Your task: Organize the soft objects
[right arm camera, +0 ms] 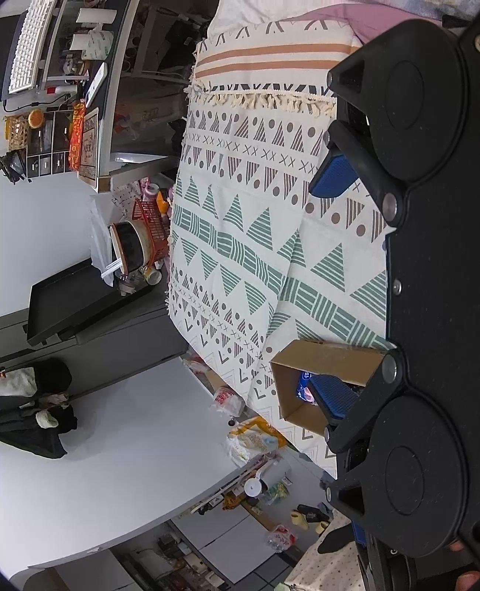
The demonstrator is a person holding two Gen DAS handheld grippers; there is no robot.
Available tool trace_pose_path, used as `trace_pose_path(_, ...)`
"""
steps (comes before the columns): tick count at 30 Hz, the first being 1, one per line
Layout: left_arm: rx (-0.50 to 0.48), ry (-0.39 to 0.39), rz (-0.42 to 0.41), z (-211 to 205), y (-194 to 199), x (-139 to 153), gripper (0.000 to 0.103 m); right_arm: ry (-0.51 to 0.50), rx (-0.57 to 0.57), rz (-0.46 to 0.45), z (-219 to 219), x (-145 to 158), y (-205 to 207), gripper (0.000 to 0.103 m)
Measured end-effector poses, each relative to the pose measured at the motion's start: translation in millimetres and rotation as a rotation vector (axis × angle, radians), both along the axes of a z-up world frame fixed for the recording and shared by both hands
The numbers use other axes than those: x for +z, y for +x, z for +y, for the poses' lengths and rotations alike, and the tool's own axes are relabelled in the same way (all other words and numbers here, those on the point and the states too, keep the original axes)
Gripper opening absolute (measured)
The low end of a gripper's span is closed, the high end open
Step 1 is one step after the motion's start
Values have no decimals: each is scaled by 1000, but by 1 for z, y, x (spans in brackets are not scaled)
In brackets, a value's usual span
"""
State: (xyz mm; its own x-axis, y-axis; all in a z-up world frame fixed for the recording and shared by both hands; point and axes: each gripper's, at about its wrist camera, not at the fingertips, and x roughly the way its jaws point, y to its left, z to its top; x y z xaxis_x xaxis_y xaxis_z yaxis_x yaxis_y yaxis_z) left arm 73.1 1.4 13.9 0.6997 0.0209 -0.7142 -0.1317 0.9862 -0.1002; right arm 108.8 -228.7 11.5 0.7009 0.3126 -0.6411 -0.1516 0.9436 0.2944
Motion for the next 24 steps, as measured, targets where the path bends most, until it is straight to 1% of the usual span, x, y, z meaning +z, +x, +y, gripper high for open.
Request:
trace_pose_path(2,-3,10,1,-5,-4,5,89,8,-4,8,-4,3,-3,103)
trace_pose_path(5,-3,14,-9,-11,-11,11,94,-5,-13,-4,-7,6,-11,103)
trace_pose_path(8,4,15,-22,-15,-18,15,95,-28,-25,-9,-10,8,-17,103)
trace_pose_path(11,5,17,-27,-18,-24,17,95,-29,-21,-5,-15,8,-23,103)
trace_pose_path(14,31,21,-26,-18,-30,18,95,-36,-28,-13,-18,9,-29,103)
trace_pose_path(18,50,-2,-23,-15,-40,20,96,1,-27,-11,-27,10,-34,103)
trace_pose_path(20,56,3,-23,-14,-45,22,102,12,-26,-12,-30,11,-37,103)
trace_pose_path(24,62,13,-32,-15,-52,25,102,30,-24,-16,-34,12,-41,103)
